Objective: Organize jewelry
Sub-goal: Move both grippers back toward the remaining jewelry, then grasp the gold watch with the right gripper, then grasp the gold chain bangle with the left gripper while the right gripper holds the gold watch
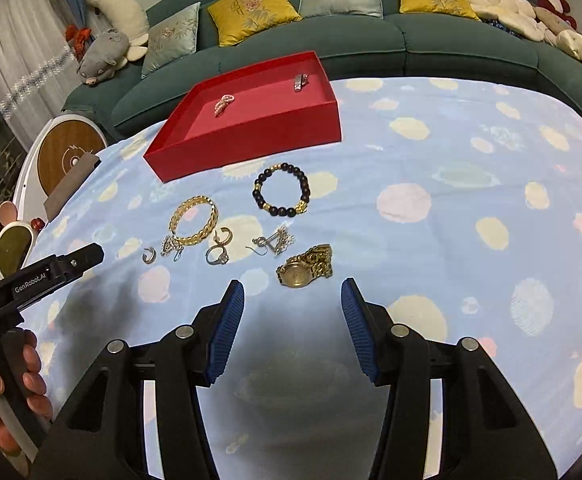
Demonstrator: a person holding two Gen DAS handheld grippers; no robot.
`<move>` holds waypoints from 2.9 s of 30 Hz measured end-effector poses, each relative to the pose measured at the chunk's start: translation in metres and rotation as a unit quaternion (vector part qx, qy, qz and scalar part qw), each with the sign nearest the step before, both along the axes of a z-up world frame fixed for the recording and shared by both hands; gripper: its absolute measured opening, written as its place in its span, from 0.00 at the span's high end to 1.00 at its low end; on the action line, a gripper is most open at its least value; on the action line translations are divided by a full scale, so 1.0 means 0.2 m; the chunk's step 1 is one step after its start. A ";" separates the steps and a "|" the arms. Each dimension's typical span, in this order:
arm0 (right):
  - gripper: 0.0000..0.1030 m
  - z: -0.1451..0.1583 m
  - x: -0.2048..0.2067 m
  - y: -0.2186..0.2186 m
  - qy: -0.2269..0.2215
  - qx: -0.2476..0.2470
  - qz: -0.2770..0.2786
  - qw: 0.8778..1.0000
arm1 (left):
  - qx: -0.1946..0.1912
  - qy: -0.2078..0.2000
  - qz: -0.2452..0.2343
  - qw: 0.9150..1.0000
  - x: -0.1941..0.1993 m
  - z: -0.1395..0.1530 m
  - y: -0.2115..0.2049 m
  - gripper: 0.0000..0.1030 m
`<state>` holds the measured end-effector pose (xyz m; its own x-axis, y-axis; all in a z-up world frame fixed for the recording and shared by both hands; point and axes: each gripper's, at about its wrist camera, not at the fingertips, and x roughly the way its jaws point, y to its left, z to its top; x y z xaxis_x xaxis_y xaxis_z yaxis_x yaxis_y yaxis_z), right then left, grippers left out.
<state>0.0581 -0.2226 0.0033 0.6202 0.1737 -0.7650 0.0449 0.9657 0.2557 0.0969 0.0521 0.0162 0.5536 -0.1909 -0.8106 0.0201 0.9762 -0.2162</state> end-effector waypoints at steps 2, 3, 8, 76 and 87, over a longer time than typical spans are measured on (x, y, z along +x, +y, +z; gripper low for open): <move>0.53 -0.02 0.00 0.01 0.000 -0.006 0.002 1.000 | 0.009 -0.010 -0.005 1.000 -0.01 0.00 -0.01 0.43; 0.53 -0.03 0.00 0.02 0.000 -0.010 0.001 1.000 | 0.012 -0.011 -0.008 1.000 -0.02 -0.01 -0.01 0.43; 0.53 -0.10 0.03 0.01 0.015 0.008 -0.009 1.000 | 0.023 -0.008 -0.016 1.000 -0.02 -0.02 -0.02 0.43; 0.74 -0.04 0.03 -0.10 -0.017 0.008 -0.006 1.000 | 0.033 -0.015 -0.087 0.996 0.09 -0.13 -0.27 0.43; 0.74 -0.05 0.04 -0.10 -0.013 0.014 -0.009 1.000 | 0.050 -0.026 -0.105 0.993 0.21 -0.16 -0.45 0.34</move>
<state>0.0668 -0.2435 -0.0076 0.6435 0.1832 -0.7432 0.0542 0.9576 0.2830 0.1397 -0.0379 -0.0160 0.5521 -0.2261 -0.8025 0.2340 0.9659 -0.1111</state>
